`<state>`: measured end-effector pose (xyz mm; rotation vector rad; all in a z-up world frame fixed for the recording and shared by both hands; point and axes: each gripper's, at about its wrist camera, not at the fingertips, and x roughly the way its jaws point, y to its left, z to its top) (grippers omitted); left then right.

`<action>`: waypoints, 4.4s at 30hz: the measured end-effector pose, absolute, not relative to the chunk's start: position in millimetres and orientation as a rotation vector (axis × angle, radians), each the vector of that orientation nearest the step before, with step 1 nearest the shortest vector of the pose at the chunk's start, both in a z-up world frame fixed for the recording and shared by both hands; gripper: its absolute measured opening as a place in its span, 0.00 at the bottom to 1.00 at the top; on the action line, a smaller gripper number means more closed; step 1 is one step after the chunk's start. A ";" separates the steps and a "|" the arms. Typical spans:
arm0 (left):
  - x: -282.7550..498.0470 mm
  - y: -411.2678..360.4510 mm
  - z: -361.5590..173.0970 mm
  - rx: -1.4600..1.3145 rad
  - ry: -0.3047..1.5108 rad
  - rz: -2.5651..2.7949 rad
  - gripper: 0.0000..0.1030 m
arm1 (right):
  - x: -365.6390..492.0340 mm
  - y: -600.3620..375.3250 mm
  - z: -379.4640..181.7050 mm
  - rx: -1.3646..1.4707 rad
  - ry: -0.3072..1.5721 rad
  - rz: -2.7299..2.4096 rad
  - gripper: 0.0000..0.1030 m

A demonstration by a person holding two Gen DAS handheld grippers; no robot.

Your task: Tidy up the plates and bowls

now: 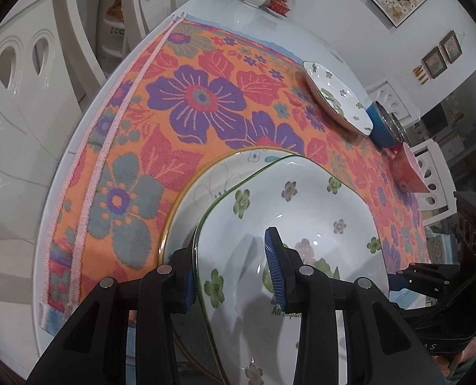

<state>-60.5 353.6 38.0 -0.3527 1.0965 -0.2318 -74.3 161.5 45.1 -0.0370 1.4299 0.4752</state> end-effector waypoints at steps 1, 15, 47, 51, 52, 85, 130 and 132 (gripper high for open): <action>-59.5 353.3 39.1 -0.341 1.096 -0.227 0.32 | -73.2 160.9 44.4 -0.030 1.432 0.473 0.42; -51.3 356.8 50.3 -0.308 1.134 -0.199 0.35 | -68.1 152.1 47.3 -0.017 1.408 0.453 0.42; -38.2 329.0 176.9 -0.254 0.805 -0.236 0.41 | -54.9 104.2 154.4 -0.011 1.094 0.410 0.42; -29.2 320.4 200.1 -0.246 0.749 -0.258 0.43 | -42.9 82.4 183.7 0.074 0.988 0.379 0.44; -26.4 317.7 205.0 -0.242 0.739 -0.264 0.45 | -39.6 75.2 189.5 0.100 0.966 0.369 0.49; 198.3 217.4 35.0 -0.276 1.171 -0.323 0.38 | 139.5 -27.2 46.2 0.407 1.184 0.069 0.40; 230.7 203.8 24.8 -0.113 1.129 -0.469 0.19 | 165.0 -6.9 31.7 0.221 1.102 0.221 0.31; 225.2 206.2 29.2 -0.102 1.115 -0.475 0.19 | 160.3 -5.1 35.9 0.190 1.089 0.253 0.31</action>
